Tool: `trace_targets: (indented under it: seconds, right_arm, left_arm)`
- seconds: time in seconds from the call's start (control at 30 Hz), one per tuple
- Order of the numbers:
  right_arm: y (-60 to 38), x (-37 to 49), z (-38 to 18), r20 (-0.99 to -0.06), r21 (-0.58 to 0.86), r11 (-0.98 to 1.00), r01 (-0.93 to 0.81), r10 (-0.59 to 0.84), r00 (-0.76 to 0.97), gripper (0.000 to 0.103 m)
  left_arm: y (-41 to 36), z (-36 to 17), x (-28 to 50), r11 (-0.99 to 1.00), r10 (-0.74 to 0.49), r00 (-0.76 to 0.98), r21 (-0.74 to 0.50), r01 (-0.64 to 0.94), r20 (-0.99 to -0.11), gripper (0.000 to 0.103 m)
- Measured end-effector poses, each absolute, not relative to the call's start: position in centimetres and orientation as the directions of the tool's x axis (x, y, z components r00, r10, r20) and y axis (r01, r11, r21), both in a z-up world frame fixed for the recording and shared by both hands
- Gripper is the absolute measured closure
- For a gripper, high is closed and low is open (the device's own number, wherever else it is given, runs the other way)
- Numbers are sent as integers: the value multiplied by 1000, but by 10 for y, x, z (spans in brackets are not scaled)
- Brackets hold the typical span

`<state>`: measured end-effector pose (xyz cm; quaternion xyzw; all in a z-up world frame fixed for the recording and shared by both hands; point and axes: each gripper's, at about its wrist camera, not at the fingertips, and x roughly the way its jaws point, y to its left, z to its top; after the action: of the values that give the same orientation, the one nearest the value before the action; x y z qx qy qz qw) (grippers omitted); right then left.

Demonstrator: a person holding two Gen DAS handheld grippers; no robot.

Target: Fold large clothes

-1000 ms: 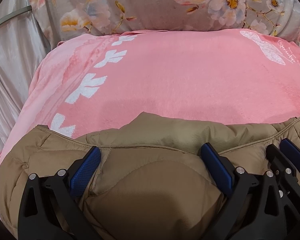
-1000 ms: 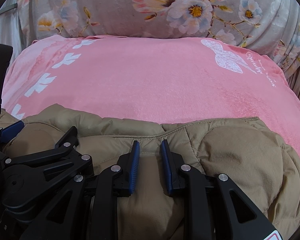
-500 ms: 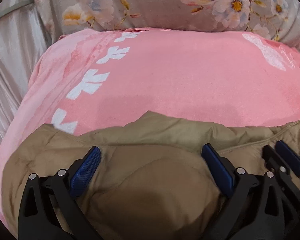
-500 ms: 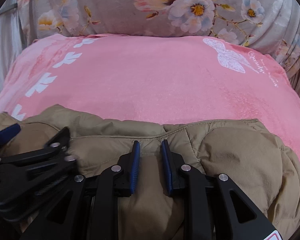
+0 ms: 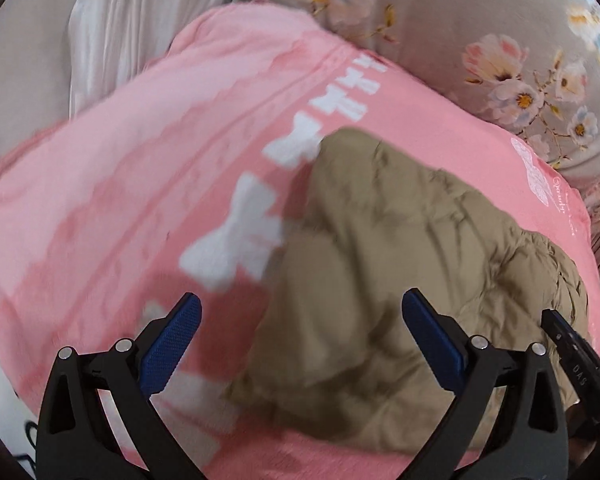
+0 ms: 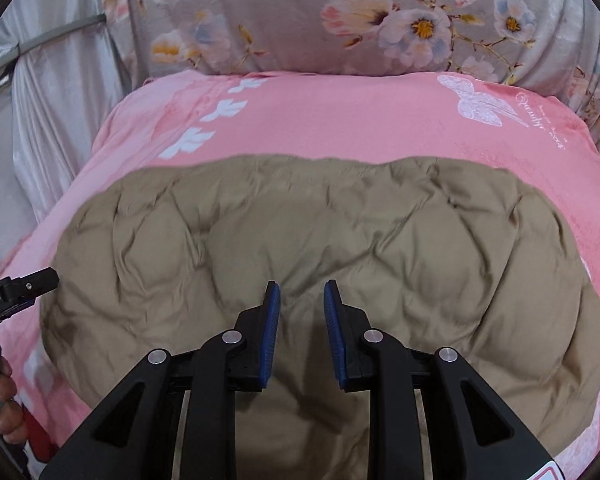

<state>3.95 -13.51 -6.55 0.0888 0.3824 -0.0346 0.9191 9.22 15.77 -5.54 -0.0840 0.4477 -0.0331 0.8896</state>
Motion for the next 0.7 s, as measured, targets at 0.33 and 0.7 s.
trace_targets:
  seconds: [0.33,0.7]
  right_arm:
    - [-133,48,-88,-720,114,985,128,-7,694,80]
    - [-136,65,-90,-722,111,986,122,-4,692,79]
  left_arm:
    - [137,-100,96,964,-233,531,-265,17,-815,5]
    - [93,-18,78,951,-304,612,-274,145,-730,86]
